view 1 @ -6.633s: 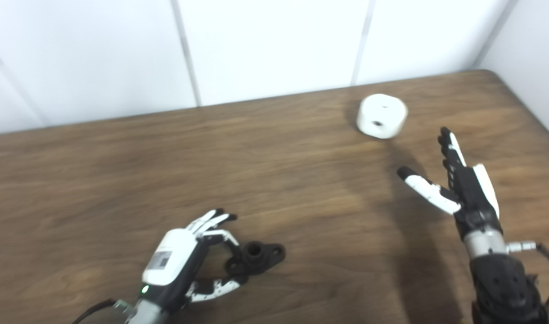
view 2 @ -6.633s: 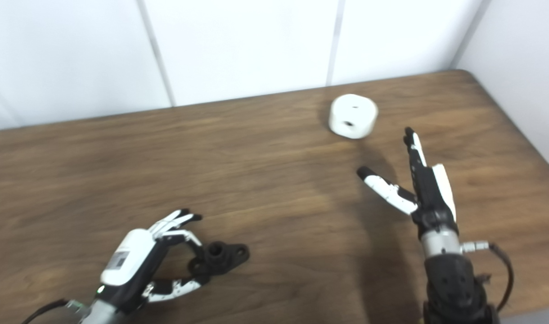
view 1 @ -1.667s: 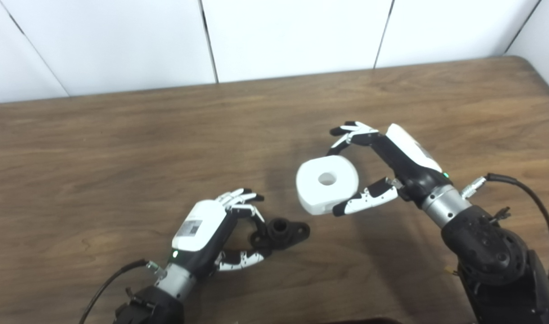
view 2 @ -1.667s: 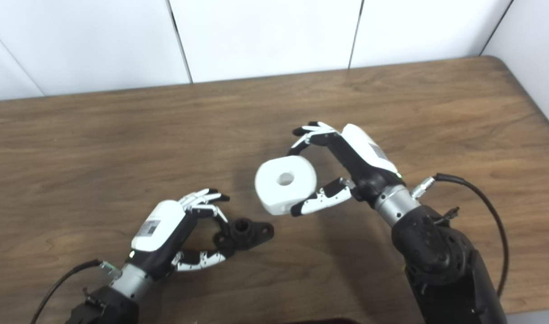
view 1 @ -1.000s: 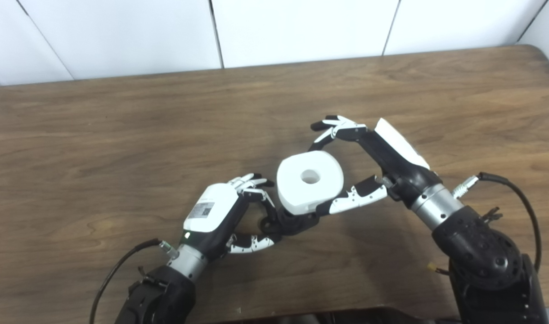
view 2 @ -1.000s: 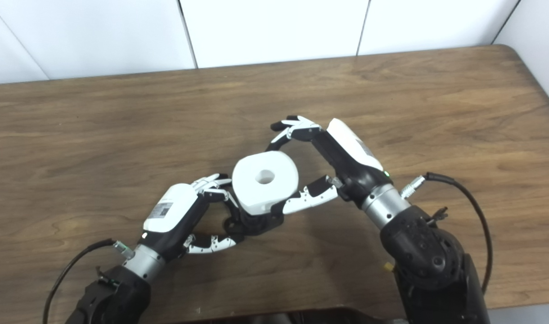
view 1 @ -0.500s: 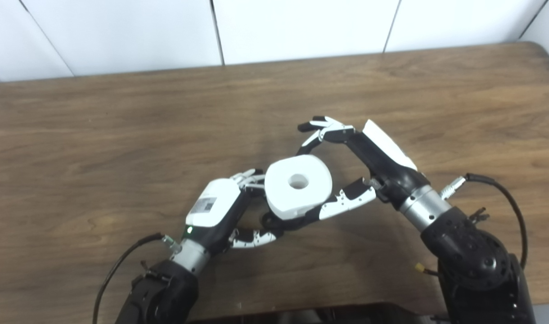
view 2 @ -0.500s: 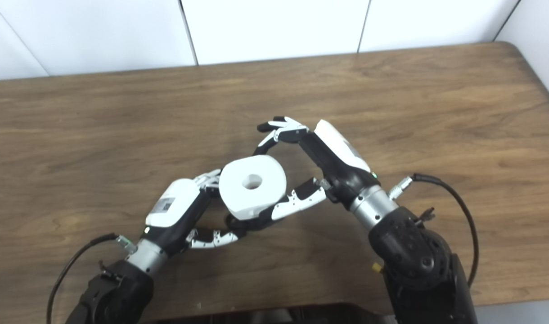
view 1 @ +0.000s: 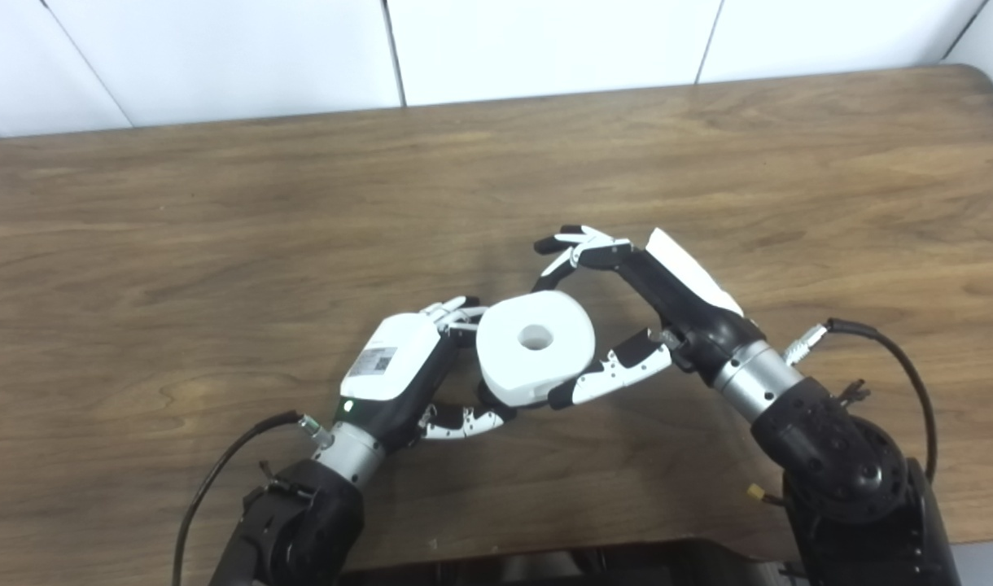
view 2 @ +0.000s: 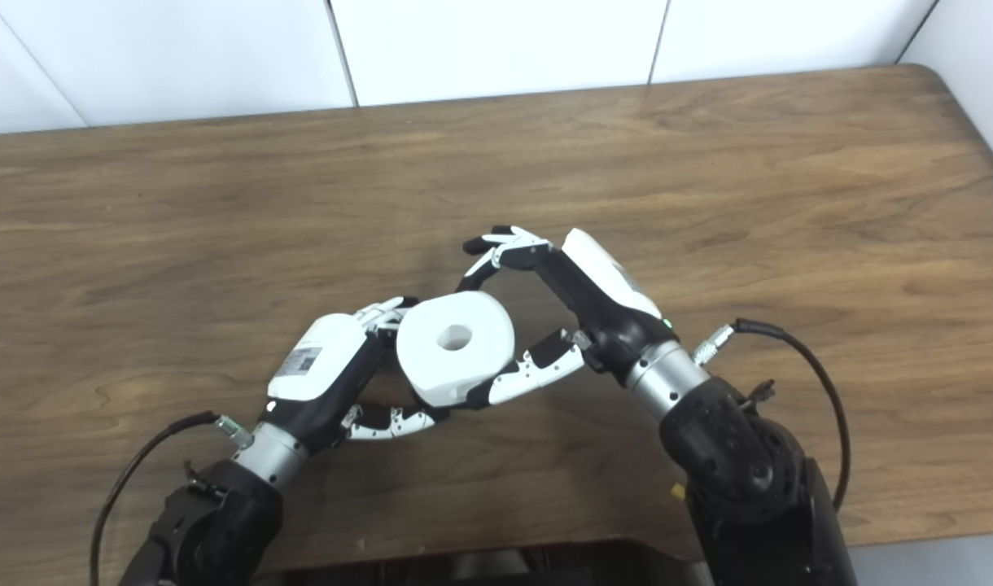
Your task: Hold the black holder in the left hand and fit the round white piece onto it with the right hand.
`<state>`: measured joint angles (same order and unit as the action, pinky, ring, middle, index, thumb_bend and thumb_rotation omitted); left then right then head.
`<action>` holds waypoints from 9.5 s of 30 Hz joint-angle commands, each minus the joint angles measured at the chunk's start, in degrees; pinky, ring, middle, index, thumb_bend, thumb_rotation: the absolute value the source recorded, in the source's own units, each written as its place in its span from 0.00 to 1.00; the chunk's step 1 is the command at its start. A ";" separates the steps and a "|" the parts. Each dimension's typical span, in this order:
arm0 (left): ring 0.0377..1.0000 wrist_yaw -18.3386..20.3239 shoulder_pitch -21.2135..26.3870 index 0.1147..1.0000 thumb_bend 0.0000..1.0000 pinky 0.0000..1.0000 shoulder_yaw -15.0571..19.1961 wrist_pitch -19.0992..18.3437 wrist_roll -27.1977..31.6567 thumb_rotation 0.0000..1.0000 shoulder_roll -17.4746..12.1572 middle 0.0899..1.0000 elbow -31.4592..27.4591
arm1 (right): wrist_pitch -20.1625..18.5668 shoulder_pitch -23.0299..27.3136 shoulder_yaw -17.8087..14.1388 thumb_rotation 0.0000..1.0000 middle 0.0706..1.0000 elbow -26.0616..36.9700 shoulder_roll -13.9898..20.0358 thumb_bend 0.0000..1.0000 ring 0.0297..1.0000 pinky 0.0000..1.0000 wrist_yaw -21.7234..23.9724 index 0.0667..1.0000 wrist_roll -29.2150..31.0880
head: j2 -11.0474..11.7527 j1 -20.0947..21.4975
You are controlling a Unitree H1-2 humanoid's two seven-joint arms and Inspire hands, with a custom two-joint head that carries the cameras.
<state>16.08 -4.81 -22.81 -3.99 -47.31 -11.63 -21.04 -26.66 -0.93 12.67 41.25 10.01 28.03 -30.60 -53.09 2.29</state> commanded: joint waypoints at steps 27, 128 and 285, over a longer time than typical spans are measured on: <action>0.92 1.69 -0.08 0.43 0.51 0.90 0.05 -1.08 -1.17 0.06 0.03 0.82 -1.23 | 6.12 -1.85 1.68 0.14 0.81 -3.11 1.56 0.52 0.94 0.88 -5.78 0.45 0.65 | -0.28 0.27; 0.90 9.64 0.22 0.58 0.78 0.84 2.03 -6.40 -8.88 0.20 2.01 0.82 -4.60 | 5.46 0.28 1.87 0.14 0.77 -3.59 3.07 0.52 0.94 0.85 -6.45 0.45 1.66 | -2.46 1.51; 0.88 15.41 0.30 0.42 0.52 0.81 1.90 -8.19 -13.27 0.06 3.22 0.78 -7.22 | 9.35 2.37 6.93 0.35 0.82 -5.77 7.09 1.00 0.97 0.98 1.40 0.64 -9.67 | -4.18 1.49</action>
<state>30.11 -3.59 -20.81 -11.60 -60.71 -7.82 -27.99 -16.86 -0.33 19.35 32.93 16.20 27.39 -39.39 -57.22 3.69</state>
